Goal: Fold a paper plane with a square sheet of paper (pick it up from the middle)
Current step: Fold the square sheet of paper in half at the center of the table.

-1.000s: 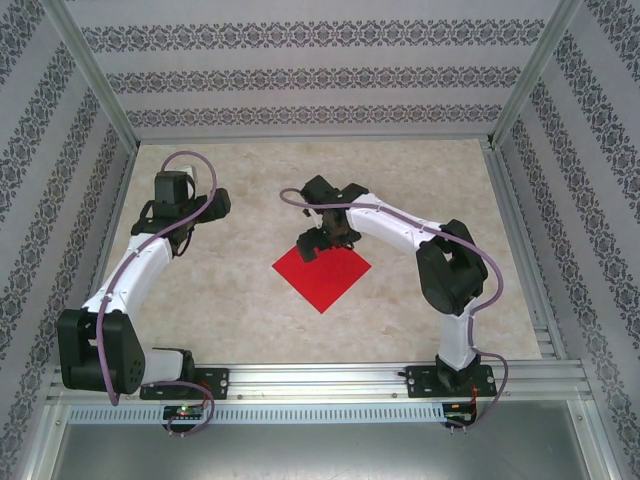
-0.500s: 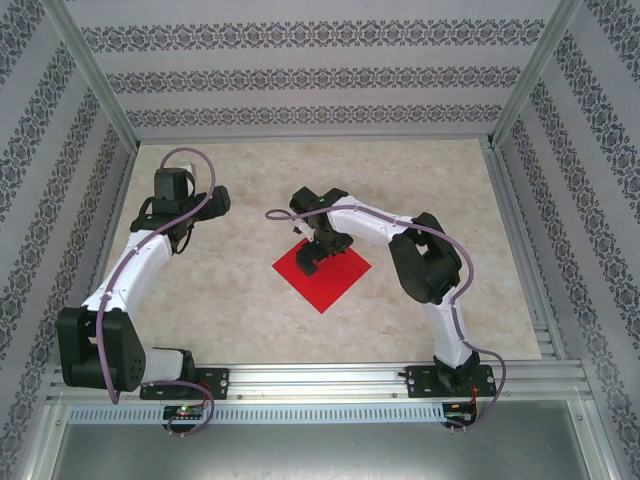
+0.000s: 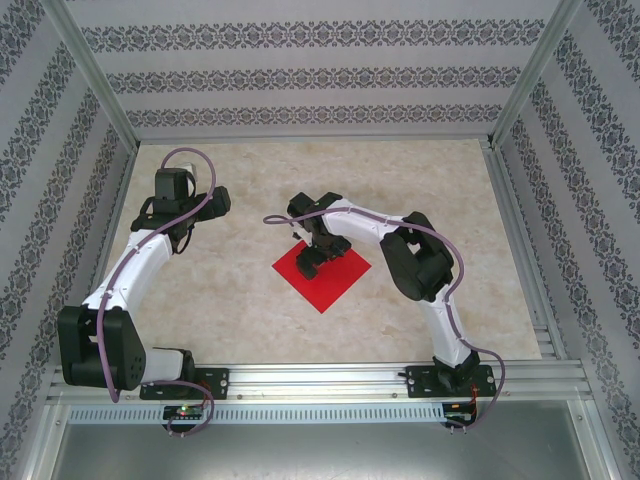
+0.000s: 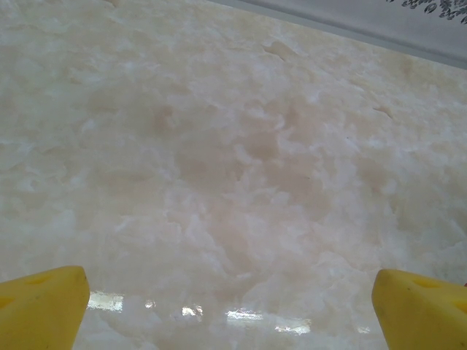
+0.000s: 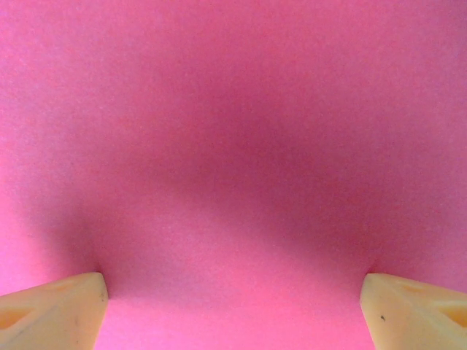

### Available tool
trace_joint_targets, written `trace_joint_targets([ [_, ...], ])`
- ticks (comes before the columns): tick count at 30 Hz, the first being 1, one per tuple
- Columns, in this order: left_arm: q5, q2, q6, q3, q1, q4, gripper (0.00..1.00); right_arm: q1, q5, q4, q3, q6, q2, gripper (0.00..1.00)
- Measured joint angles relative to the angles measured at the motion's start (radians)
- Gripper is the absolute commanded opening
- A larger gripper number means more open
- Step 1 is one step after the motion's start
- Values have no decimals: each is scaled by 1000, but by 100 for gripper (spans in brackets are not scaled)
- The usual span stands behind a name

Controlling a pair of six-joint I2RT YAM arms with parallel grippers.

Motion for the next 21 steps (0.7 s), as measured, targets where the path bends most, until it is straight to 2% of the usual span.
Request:
trace_joint_targets([
  [15, 0, 0, 0, 0, 0, -1, 100, 0, 11, 32, -31, 8, -15, 77],
  [21, 0, 0, 0, 0, 0, -3, 100, 0, 11, 36, -35, 20, -21, 66],
])
